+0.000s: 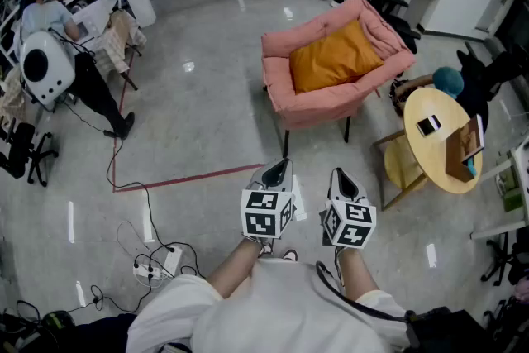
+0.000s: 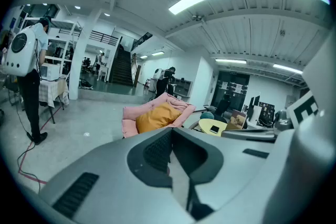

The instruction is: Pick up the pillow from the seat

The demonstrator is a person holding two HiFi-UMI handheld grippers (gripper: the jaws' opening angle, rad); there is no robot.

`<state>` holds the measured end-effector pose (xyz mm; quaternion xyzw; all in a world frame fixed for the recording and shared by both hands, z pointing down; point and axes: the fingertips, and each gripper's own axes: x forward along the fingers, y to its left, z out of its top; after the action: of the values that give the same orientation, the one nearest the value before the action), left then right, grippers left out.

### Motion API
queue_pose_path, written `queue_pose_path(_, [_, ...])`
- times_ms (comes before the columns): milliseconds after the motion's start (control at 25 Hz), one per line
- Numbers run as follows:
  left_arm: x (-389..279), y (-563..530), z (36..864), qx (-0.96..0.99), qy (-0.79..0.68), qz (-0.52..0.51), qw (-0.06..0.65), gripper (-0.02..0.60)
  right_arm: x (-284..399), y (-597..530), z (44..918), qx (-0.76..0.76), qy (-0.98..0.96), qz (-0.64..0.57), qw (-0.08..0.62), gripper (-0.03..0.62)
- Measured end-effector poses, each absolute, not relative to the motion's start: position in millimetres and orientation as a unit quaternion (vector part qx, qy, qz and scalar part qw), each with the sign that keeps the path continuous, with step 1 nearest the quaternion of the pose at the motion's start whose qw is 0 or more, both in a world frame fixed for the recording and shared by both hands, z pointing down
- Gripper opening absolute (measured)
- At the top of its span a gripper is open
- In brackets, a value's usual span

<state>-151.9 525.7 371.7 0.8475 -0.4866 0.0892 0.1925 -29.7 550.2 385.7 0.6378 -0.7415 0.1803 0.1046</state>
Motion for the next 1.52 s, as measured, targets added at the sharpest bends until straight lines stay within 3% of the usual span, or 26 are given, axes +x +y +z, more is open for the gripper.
queue_pose_path(880, [-203.8,483.8,379.2,0.851,-0.477,0.090,0.200,0.008,-70.9,516.9,394.9,0.654,-0.722,0.197,0.112,0.029])
queue_pose_path(1520, [-186.0,459.4,418.2,0.856,-0.444,0.119,0.237,0.008,-39.1,512.9,431.5,0.685,-0.674,0.241,0.140,0.029])
